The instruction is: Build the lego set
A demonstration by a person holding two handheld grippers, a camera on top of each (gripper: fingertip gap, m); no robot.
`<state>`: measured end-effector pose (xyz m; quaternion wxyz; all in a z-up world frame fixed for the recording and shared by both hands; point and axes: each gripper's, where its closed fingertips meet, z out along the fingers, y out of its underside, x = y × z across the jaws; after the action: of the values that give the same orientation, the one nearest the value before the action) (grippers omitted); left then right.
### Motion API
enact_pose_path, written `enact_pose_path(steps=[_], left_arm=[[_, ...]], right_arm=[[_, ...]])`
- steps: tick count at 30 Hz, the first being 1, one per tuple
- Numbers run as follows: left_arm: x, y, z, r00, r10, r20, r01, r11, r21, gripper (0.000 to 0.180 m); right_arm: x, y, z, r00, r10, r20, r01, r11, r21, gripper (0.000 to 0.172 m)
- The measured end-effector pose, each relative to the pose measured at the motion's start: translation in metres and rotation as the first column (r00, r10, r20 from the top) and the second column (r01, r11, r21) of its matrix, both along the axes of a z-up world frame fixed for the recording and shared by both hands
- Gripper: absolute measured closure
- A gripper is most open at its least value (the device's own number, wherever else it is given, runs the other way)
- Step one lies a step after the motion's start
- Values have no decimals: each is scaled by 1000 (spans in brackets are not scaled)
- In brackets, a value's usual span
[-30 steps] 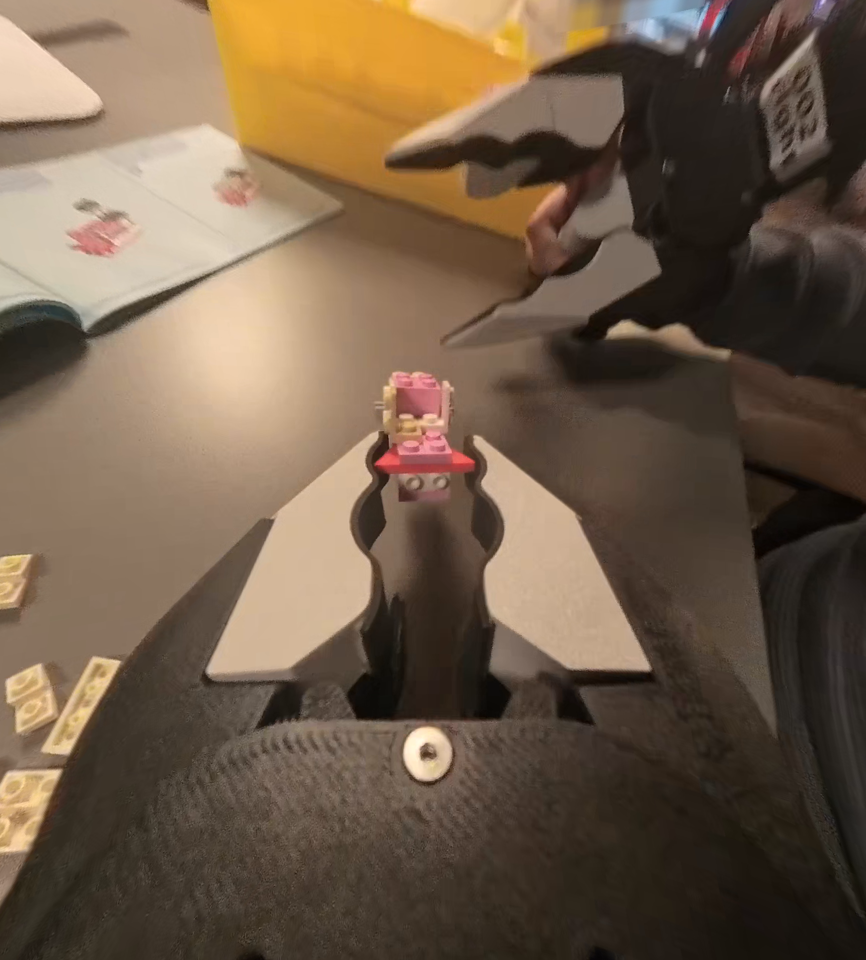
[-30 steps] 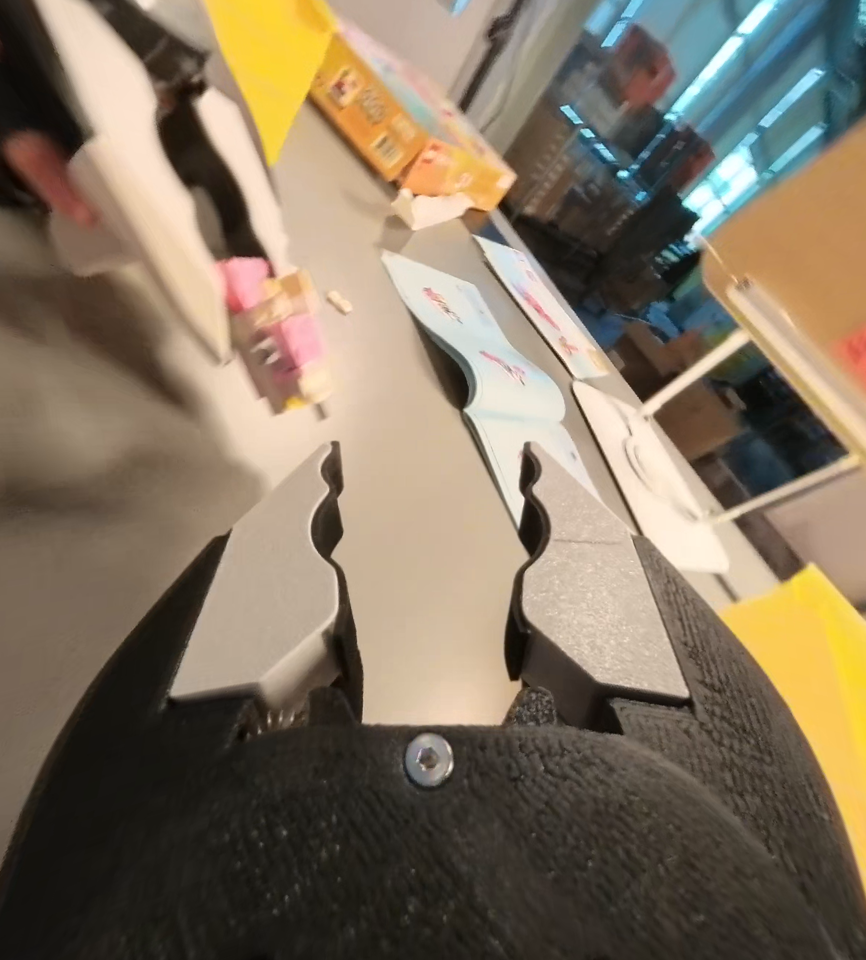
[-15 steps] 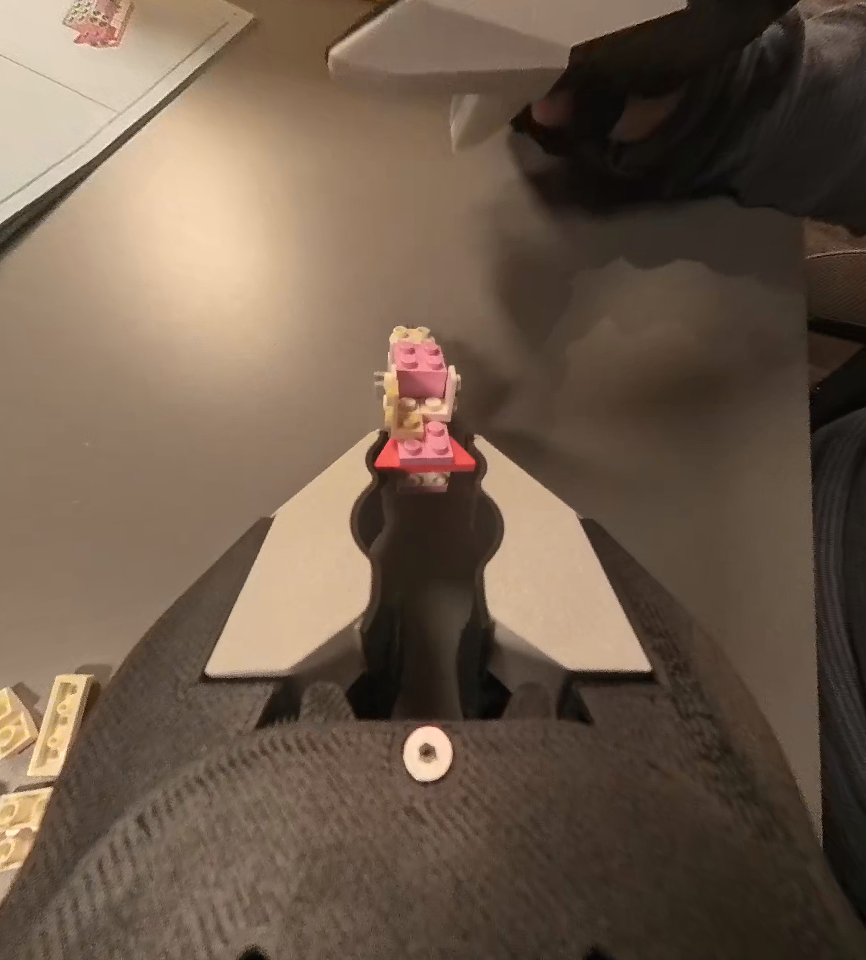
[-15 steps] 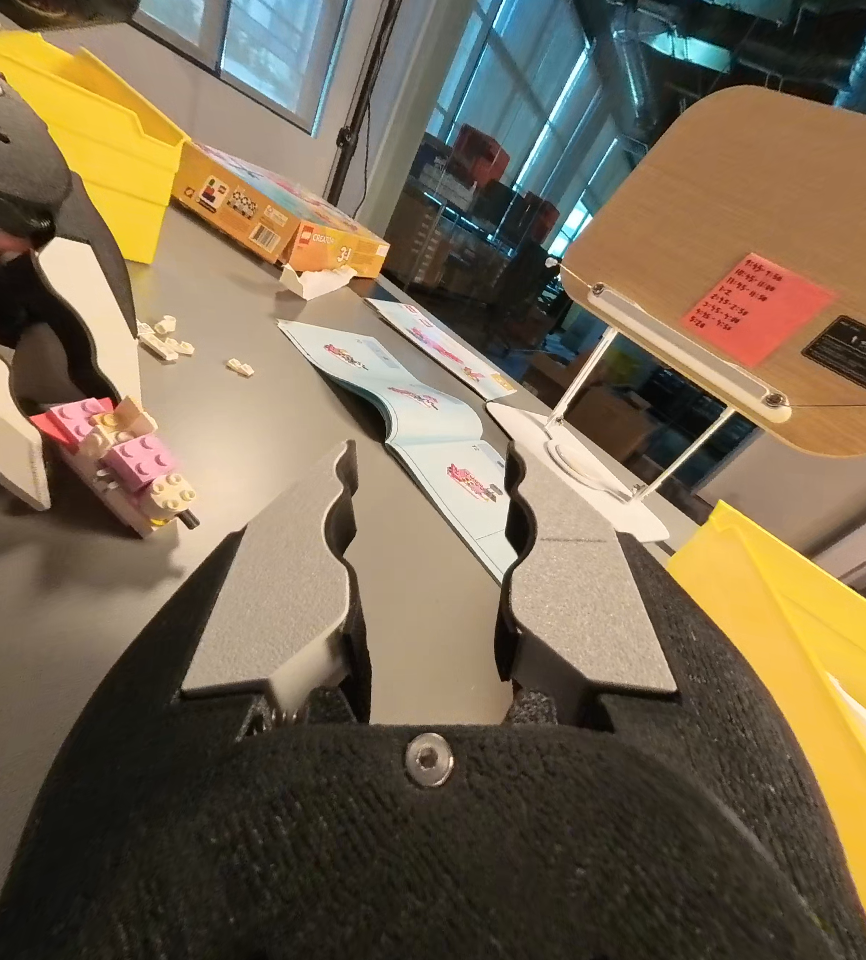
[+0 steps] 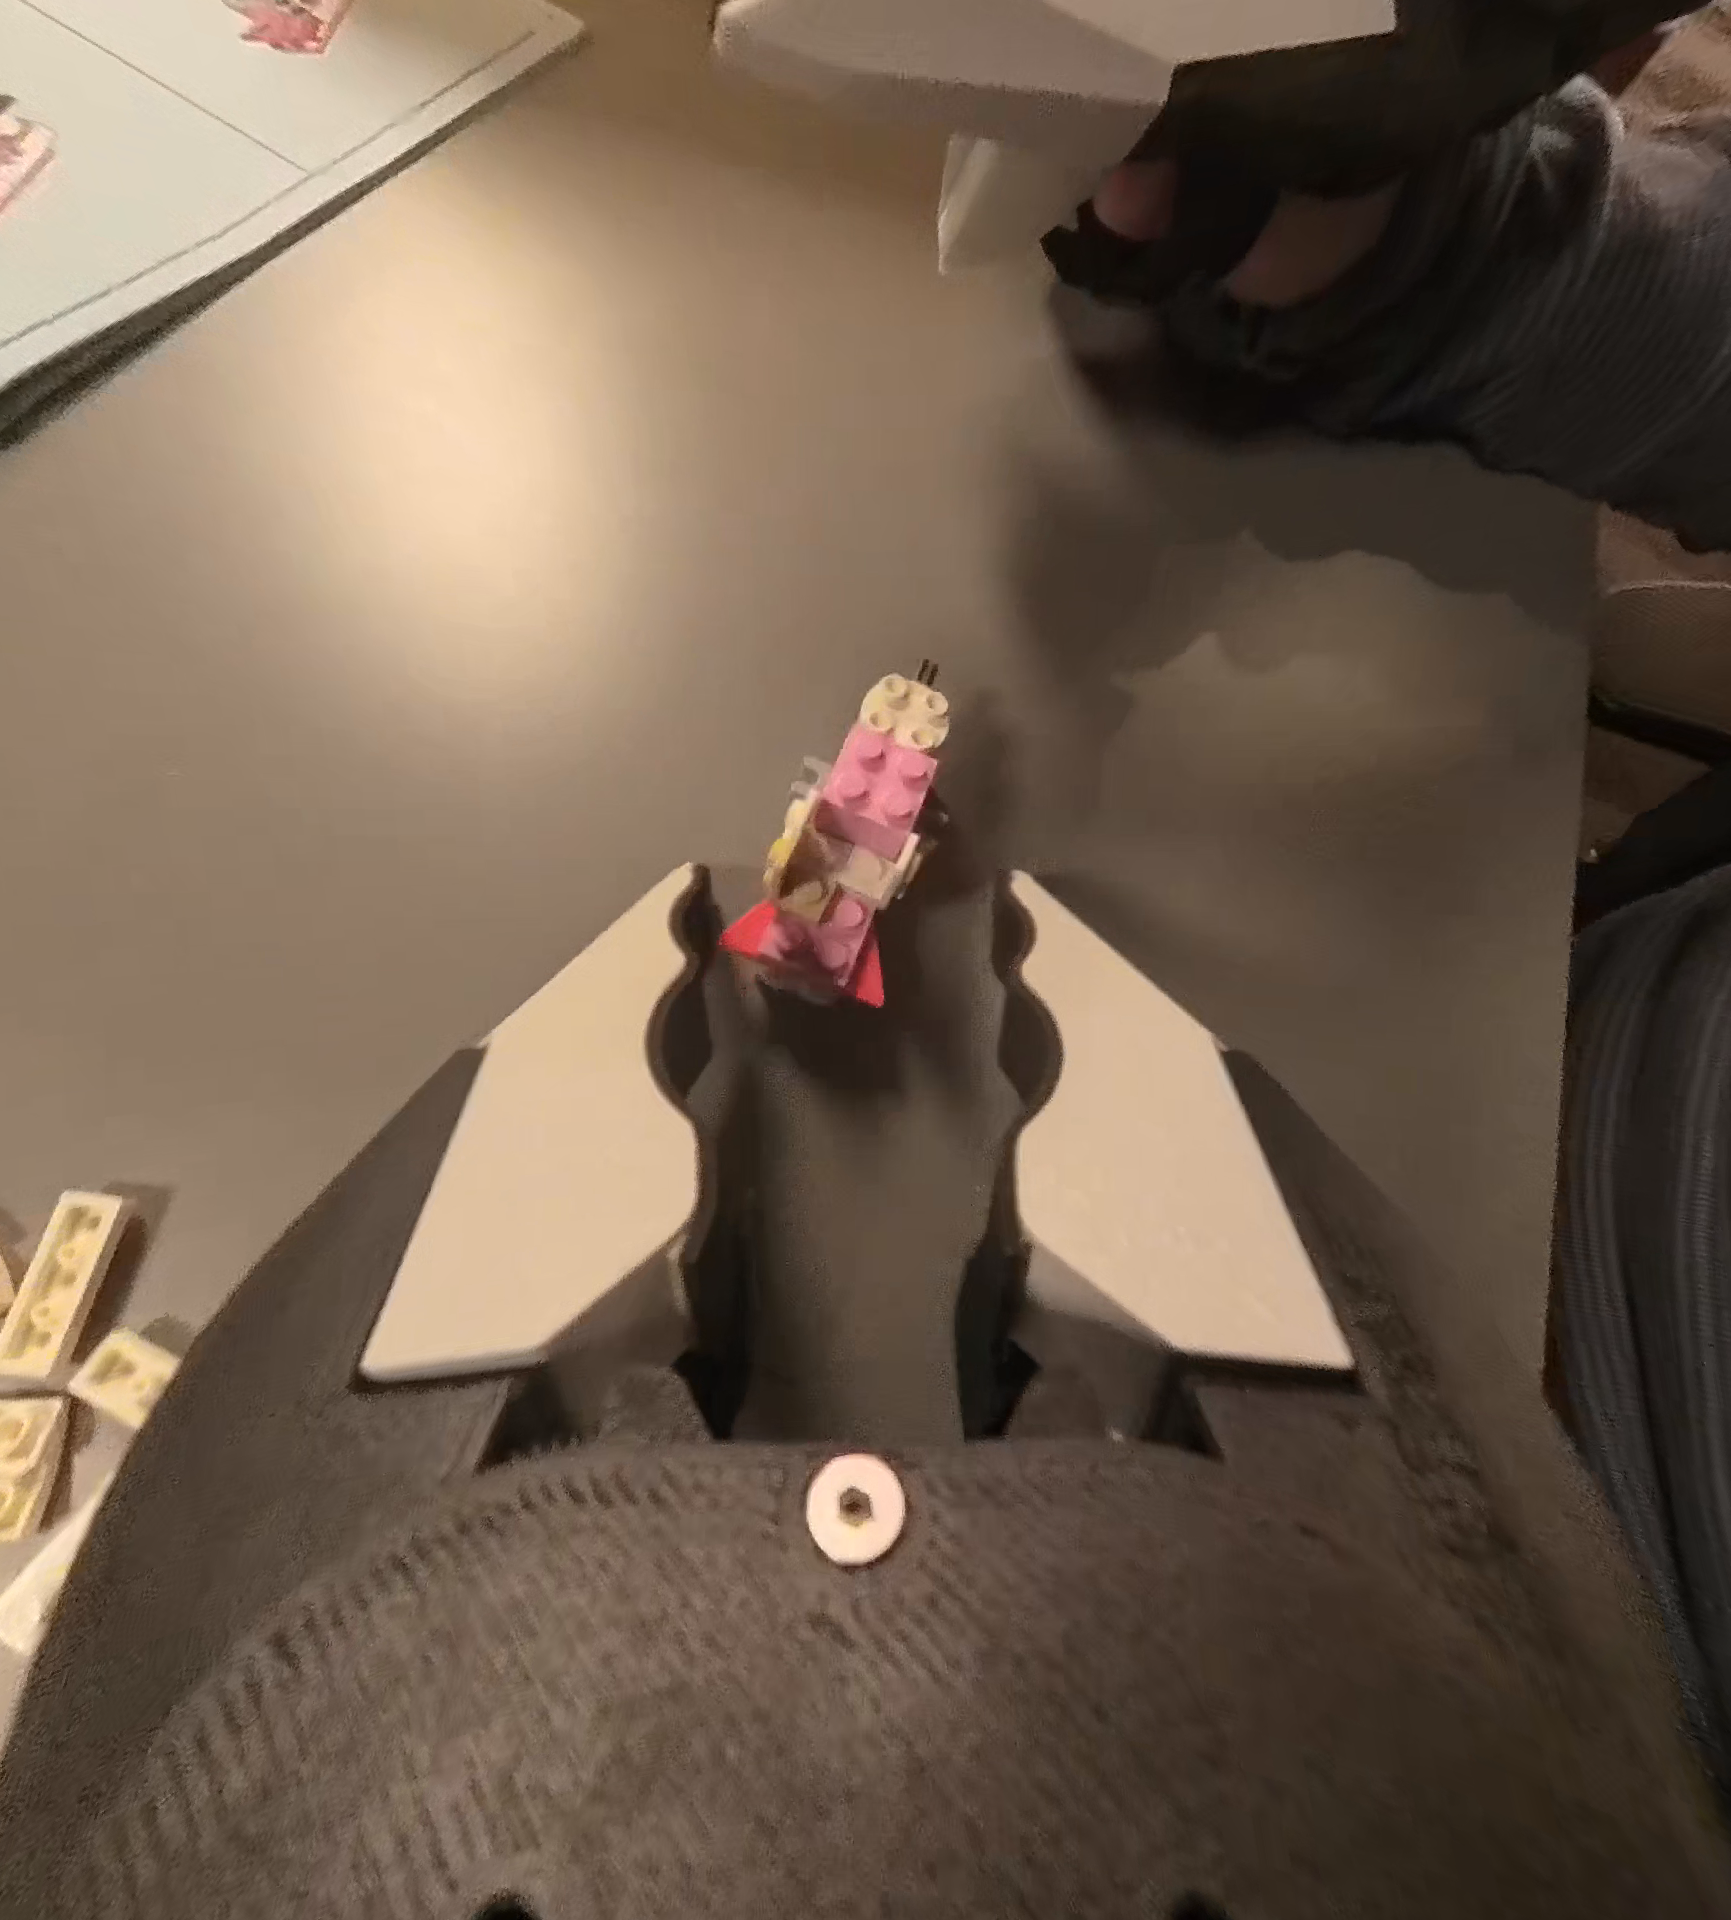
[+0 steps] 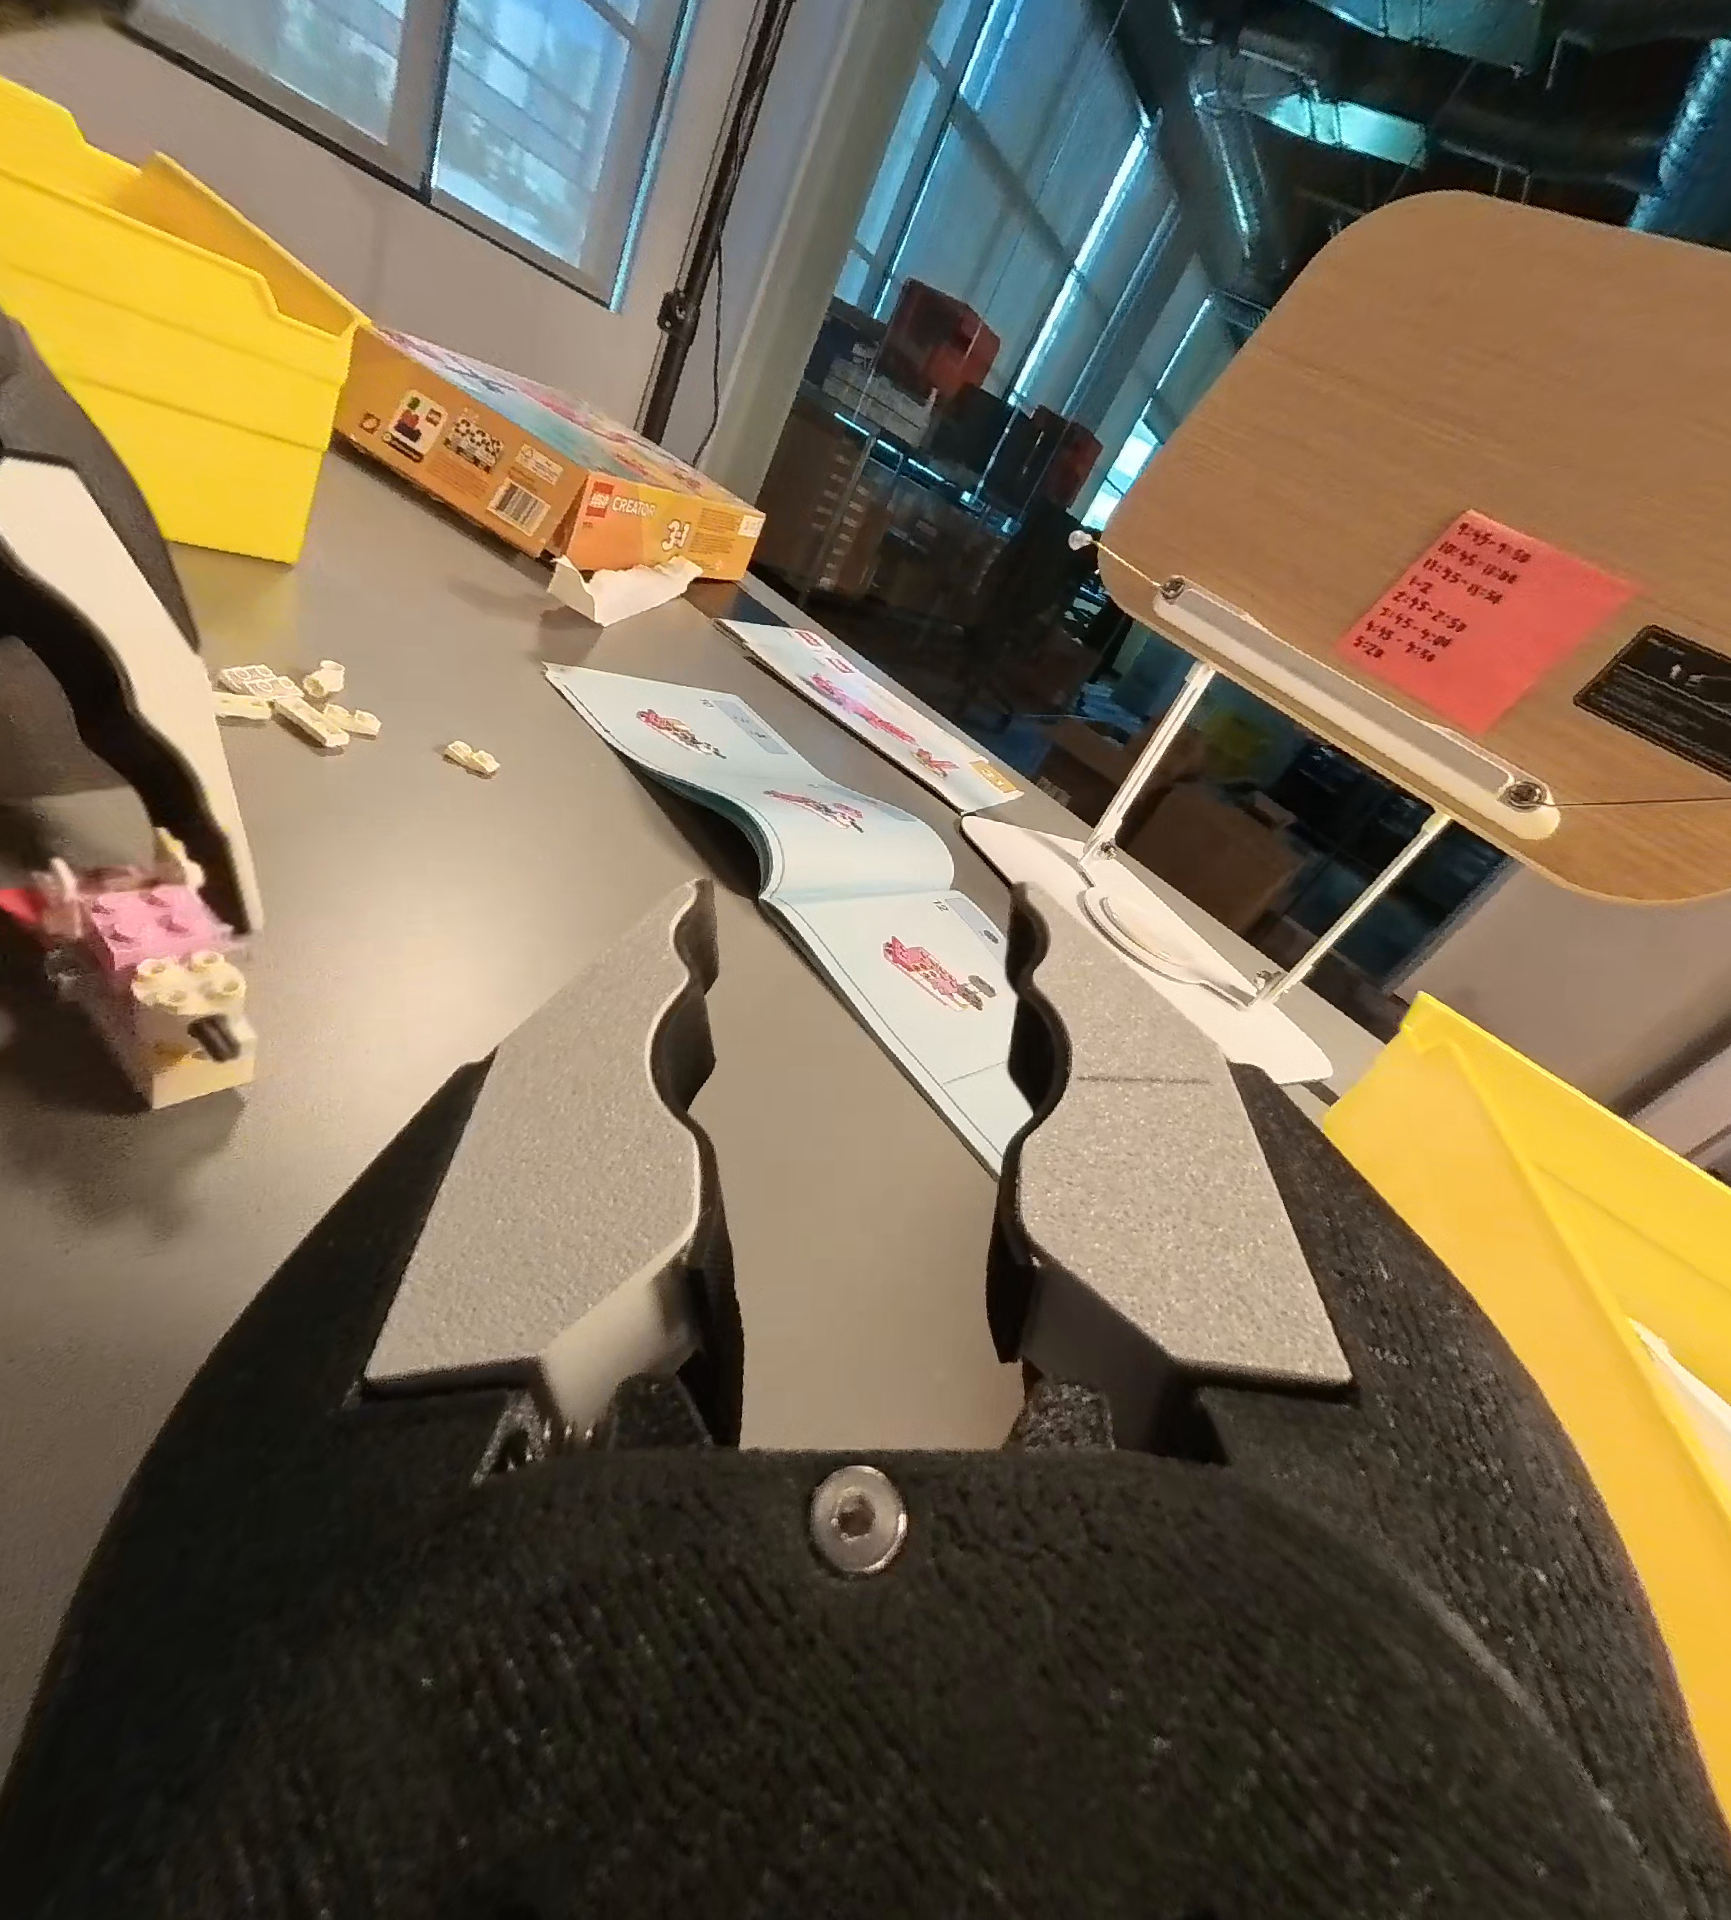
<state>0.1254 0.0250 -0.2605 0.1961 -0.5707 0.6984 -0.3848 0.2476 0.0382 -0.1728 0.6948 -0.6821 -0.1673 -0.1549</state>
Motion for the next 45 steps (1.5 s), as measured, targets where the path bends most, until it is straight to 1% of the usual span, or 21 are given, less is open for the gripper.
enact_pose_path(steps=[2,4,8,10,14,21,26,27,28,30,31,32,34,35,36,37,38,41,42,43,45], left_arm=[[-3,3,7,998,35,45,-35,999,-7,121],[-5,10,20,988,91,128,-90,996,-11,116],[-11,32,52,918,220,331,-218,975,-42,114],[-15,37,62,889,254,382,-244,967,-76,114],[-26,34,75,866,260,427,-250,965,-80,114],[-41,30,85,841,279,463,-267,959,-95,115],[-53,23,100,820,272,504,-241,962,-128,115],[-56,21,107,813,273,514,-238,962,-133,115],[-61,17,118,803,282,525,-225,959,-171,117],[-78,1,159,763,268,589,-102,948,-300,118],[-90,-1,178,736,270,621,-61,940,-336,118],[-101,3,192,714,289,637,-70,936,-346,116],[-125,24,207,675,360,644,-177,926,-332,117],[-138,37,213,650,401,645,-242,915,-324,122],[-152,49,218,621,442,648,-306,897,-319,123],[-167,63,221,586,486,648,-376,872,-313,124],[-183,79,221,546,537,643,-461,834,-304,126],[-237,131,209,418,686,596,-706,658,-262,129],[-253,146,202,382,730,566,-759,598,-259,129],[-267,157,195,357,765,535,-791,553,-263,129],[-287,175,180,329,814,478,-833,488,-258,129]], right_arm=[[1,-1,2,1000,-3,-7,3,1000,9,118],[2,-2,3,1000,-3,-18,3,1000,19,117],[3,-3,6,999,3,-36,-1,1000,30,117],[3,-4,6,999,5,-37,-4,999,35,118],[2,-4,6,999,5,-31,-4,999,34,119],[4,-3,5,1000,-18,-10,19,999,35,120],[7,-2,4,998,-57,26,56,998,34,121],[8,-2,5,997,-67,33,66,997,36,122],[10,-2,5,996,-77,38,76,996,37,122],[12,-2,5,995,-92,42,91,995,39,123],[13,-2,5,994,-98,42,97,995,40,123],[14,-3,5,994,-104,42,102,994,41,123],[16,-3,6,993,-113,41,111,993,42,123],[17,-3,6,992,-118,40,116,992,43,123],[18,-3,6,992,-123,39,121,992,43,123],[19,-3,6,991,-128,38,127,991,42,123],[20,-2,5,990,-133,37,132,990,41,123],[23,-2,5,988,-149,35,148,988,40,124],[24,-2,5,987,-155,34,153,987,38,124],[25,-1,4,987,-159,34,158,987,36,124],[26,-1,4,985,-167,36,166,986,34,124]])
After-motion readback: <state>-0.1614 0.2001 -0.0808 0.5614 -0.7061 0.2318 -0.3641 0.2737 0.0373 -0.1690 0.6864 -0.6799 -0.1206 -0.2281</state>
